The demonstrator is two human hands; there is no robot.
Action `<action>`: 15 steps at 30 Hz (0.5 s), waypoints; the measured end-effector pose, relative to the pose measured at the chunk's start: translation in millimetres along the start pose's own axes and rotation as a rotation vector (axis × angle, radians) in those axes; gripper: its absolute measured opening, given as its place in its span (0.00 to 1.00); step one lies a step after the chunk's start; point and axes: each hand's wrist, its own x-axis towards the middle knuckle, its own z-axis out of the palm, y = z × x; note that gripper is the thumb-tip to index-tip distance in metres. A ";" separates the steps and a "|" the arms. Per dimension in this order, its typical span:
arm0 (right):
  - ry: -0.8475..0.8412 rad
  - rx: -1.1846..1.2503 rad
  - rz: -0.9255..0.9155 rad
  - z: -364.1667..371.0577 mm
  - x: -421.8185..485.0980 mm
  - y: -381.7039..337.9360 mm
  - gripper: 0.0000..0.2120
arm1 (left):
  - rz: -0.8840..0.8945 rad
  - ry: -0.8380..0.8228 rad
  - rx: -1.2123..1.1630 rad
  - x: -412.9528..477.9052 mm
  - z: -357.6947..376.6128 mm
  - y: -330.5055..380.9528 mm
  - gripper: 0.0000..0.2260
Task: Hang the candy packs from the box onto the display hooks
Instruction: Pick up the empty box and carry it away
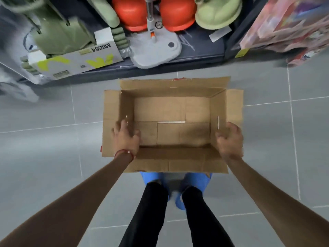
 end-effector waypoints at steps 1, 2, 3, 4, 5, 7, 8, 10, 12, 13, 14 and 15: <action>0.013 -0.037 -0.006 7.8 9.9 6.7 0.30 | 0.021 0.037 0.047 11.8 4.5 -2.8 0.26; 0.019 -0.075 -0.016 14.9 18.3 11.8 0.33 | 0.035 0.066 0.078 22.7 9.1 -6.7 0.28; 0.027 -0.112 -0.020 20.5 23.9 15.0 0.35 | 0.047 0.092 0.092 33.2 15.3 -11.8 0.30; 0.044 -0.136 -0.024 26.6 30.5 21.2 0.37 | 0.050 0.115 0.091 43.7 23.0 -17.8 0.33; 0.063 -0.145 -0.031 31.5 35.9 25.0 0.39 | 0.043 0.136 0.073 53.4 30.6 -23.7 0.35; 0.082 -0.134 -0.040 41.8 43.0 29.9 0.43 | 0.013 0.166 0.028 69.3 42.6 -34.2 0.38; 0.084 -0.131 -0.050 47.4 45.5 32.5 0.45 | 0.010 0.168 0.024 74.4 46.7 -37.7 0.39; 0.088 -0.131 -0.056 55.0 49.0 31.8 0.46 | 0.029 0.159 0.027 81.8 51.7 -42.6 0.39; 0.115 -0.123 -0.033 58.2 52.4 29.3 0.46 | 0.031 0.158 0.000 86.5 52.9 -45.3 0.39; 0.125 -0.110 -0.014 58.0 54.0 27.7 0.45 | 0.018 0.148 -0.032 89.3 53.2 -46.4 0.39; 0.131 -0.101 0.000 57.6 56.7 27.8 0.44 | -0.001 0.132 -0.060 91.9 53.5 -47.2 0.38; 0.139 -0.098 0.009 56.8 59.0 27.8 0.44 | -0.016 0.114 -0.076 95.0 54.1 -48.2 0.38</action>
